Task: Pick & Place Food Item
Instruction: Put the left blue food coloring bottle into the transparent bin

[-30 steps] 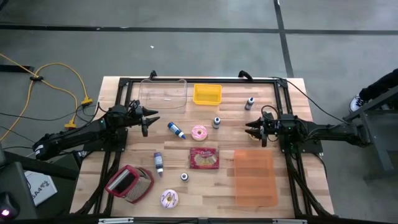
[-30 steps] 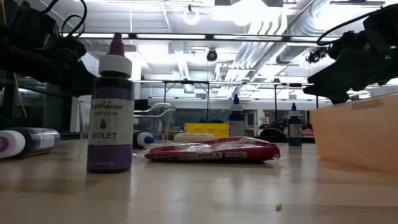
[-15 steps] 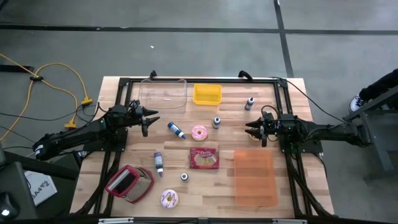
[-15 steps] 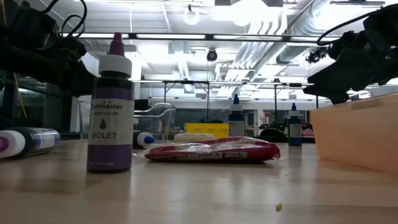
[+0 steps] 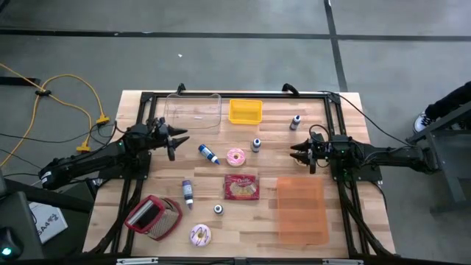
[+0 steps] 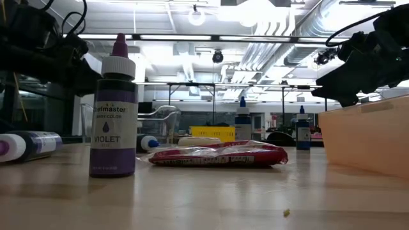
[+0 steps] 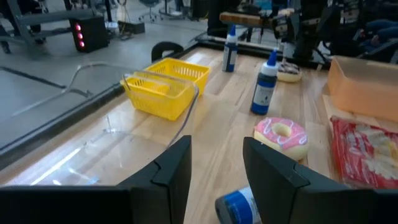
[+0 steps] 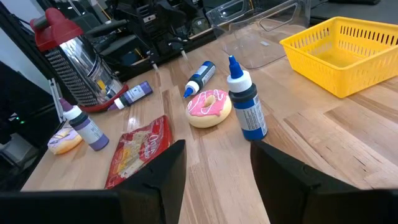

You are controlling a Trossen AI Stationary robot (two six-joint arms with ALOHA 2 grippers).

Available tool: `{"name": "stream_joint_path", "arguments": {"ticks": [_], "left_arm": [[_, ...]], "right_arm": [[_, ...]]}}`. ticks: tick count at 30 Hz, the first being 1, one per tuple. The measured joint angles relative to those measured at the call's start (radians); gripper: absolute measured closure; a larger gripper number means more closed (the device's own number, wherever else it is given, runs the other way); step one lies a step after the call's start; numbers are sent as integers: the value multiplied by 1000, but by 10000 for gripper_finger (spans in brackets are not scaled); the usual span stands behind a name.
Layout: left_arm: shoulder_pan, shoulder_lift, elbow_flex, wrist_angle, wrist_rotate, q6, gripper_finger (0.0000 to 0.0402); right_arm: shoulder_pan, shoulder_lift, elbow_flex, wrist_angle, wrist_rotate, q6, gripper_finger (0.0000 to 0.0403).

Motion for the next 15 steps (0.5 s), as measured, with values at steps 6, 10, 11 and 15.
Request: {"name": "stream_joint_path", "arguments": {"ticks": [6,10,11,15], "left_arm": [[0,0,0,4,0,0,261],[0,0,0,4,-2,0,261],[0,0,0,4,-2,0,261],[0,0,0,4,-5,0,261]], "right_arm": [[0,0,0,0,0,0,237],[0,0,0,0,0,0,237],[0,0,0,0,0,0,237],[0,0,0,0,0,0,237]]}}
